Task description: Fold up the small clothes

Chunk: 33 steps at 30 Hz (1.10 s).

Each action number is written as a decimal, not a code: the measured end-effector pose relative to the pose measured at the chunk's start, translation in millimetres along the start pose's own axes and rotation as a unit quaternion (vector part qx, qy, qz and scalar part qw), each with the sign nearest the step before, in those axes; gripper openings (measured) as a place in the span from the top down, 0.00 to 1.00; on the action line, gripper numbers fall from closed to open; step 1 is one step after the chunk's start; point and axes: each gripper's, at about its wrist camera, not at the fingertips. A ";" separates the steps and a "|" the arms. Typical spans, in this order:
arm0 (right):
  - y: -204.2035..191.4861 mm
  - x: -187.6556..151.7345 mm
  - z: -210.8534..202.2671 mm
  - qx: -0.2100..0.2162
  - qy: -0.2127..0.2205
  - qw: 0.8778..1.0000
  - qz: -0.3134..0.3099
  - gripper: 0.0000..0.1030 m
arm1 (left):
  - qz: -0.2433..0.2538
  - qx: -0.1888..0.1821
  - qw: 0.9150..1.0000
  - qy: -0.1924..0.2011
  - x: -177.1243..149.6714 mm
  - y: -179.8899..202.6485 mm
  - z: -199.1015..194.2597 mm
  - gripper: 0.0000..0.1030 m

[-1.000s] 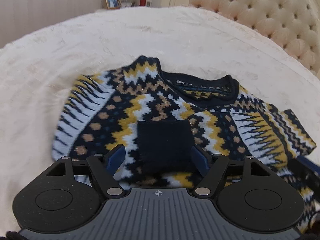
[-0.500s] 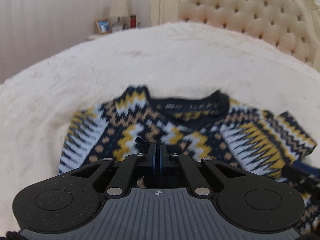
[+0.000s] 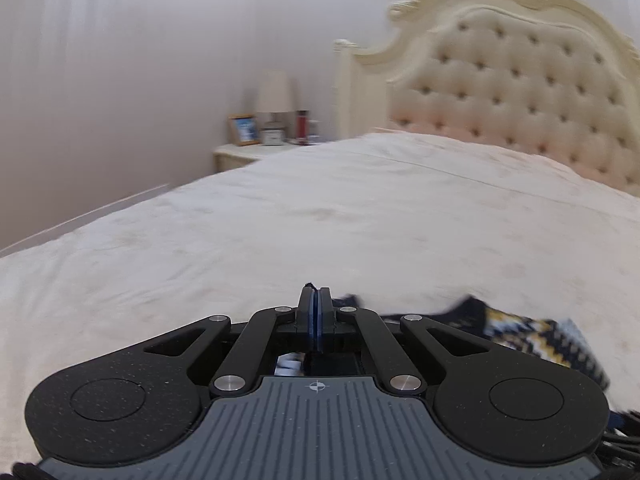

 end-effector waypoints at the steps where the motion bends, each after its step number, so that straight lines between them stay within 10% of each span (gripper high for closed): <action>1: 0.1 -0.1 0.0 -0.001 0.000 1.000 0.001 0.37 | -0.007 0.007 1.000 -0.003 -0.3 -5.8 1.3 0.99; 16: 2.6 0.9 2.0 -0.012 -0.001 1.000 0.008 0.37 | -0.032 0.070 0.988 -0.135 -65.5 -56.0 47.5 0.95; 23: 0.7 2.5 1.1 -0.020 0.015 1.000 0.003 0.36 | -0.044 0.093 0.990 -0.097 -64.7 -60.3 24.4 0.62; 33: 1.3 2.0 -0.4 -0.022 0.023 0.999 -0.008 0.36 | -0.029 -0.018 0.991 -0.132 -103.9 -10.9 36.7 0.43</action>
Point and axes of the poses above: each gripper's, at about its wrist camera, not at the fingertips, and z roughly the way its jaws point, y to its right, x to its top, and after that the axes turned 7 degrees about y, right-handed
